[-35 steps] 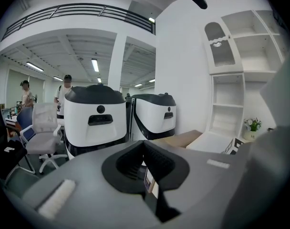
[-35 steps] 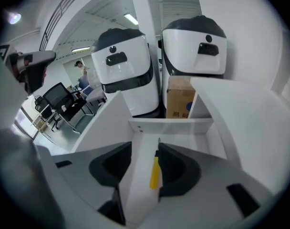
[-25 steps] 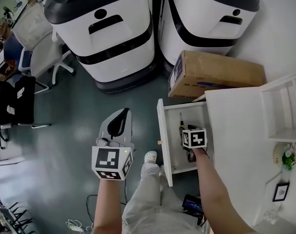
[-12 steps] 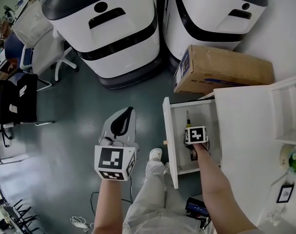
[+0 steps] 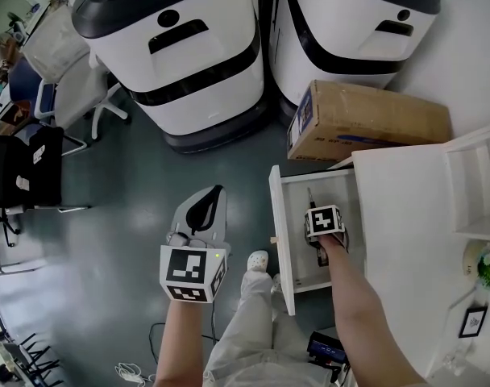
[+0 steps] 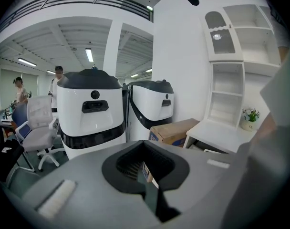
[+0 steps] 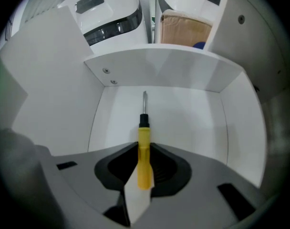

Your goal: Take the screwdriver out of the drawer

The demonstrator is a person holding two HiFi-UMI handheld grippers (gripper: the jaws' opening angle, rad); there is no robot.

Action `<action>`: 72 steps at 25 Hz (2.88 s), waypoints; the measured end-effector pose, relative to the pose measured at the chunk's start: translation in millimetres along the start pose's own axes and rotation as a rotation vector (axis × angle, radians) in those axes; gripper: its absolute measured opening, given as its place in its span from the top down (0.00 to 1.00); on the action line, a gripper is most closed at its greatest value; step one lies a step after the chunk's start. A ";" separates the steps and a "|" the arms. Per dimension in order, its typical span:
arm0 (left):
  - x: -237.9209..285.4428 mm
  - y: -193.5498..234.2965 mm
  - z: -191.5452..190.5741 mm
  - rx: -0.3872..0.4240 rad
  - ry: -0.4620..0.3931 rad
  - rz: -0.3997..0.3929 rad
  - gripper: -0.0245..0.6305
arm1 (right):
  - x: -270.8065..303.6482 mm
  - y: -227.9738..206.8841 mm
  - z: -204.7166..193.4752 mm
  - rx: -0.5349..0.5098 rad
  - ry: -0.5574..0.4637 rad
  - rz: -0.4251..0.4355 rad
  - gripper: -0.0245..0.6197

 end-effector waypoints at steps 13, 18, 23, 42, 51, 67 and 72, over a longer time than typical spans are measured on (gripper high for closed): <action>-30.7 -8.3 20.7 -0.009 -0.058 0.023 0.95 | -47.7 8.8 -13.3 0.051 -0.080 0.035 0.83; -43.2 -20.7 39.1 -0.001 -0.127 0.030 0.95 | -79.7 5.7 -16.6 0.042 -0.140 0.042 0.83; -67.2 -41.8 50.5 0.017 -0.184 0.030 0.95 | -117.4 6.2 -33.0 0.024 -0.216 0.038 0.83; -170.3 -91.5 93.4 0.082 -0.383 0.049 0.95 | -266.5 21.4 -87.8 -0.045 -0.575 0.010 0.83; -203.8 -114.3 106.3 0.102 -0.462 0.044 0.95 | -336.3 34.6 -112.8 -0.150 -0.783 -0.017 0.83; -236.8 -108.3 144.5 0.155 -0.578 -0.012 0.95 | -479.1 54.9 -147.3 -0.162 -1.187 -0.115 0.83; -250.4 -98.9 154.1 0.177 -0.617 -0.038 0.95 | -525.2 66.4 -160.3 -0.163 -1.325 -0.160 0.83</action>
Point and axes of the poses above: the fingertips, and each gripper's own axes: x forward along the fingers, y to its left, z out of its top, the point moved 7 cm from there along -x, backward along the fingers, and after that the axes turned 7 degrees about y, right-handed, at the moved point
